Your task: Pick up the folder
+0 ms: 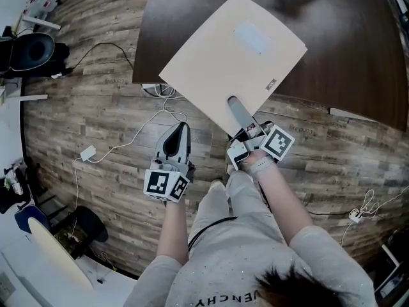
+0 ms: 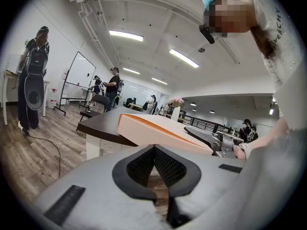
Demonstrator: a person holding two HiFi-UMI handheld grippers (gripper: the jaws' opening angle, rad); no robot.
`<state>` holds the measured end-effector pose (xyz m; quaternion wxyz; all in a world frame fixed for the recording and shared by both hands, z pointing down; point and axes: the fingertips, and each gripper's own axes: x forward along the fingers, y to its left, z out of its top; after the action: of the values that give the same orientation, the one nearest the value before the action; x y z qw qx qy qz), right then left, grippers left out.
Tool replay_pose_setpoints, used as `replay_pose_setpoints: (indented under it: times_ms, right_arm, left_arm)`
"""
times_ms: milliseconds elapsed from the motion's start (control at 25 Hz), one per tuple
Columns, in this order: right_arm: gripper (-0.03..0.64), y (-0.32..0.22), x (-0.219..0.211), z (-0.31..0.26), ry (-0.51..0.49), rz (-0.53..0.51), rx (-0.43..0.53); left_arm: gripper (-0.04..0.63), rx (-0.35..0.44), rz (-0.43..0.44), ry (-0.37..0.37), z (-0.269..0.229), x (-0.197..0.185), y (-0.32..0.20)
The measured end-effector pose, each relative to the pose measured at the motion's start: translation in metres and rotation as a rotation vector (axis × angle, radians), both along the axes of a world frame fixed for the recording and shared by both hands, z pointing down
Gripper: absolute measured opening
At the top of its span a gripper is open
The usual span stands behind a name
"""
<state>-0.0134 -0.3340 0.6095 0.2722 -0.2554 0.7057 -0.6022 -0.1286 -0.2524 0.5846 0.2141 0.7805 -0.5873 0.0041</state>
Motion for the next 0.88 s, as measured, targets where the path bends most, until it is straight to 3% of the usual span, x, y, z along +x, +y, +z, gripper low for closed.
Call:
replay_pose_setpoints:
  times_ms: [560,880]
  right_arm:
    - [0.275,0.002,0.003,0.002,0.005,-0.016,-0.027]
    - [0.27,0.002,0.009,-0.02,0.048,-0.02,0.024]
  left_arm:
    - [-0.002,0.018,-0.01,0.016,0.002,-0.008,0.01]
    - [-0.002,0.039,0.031,0.029,-0.021,-0.008,-0.007]
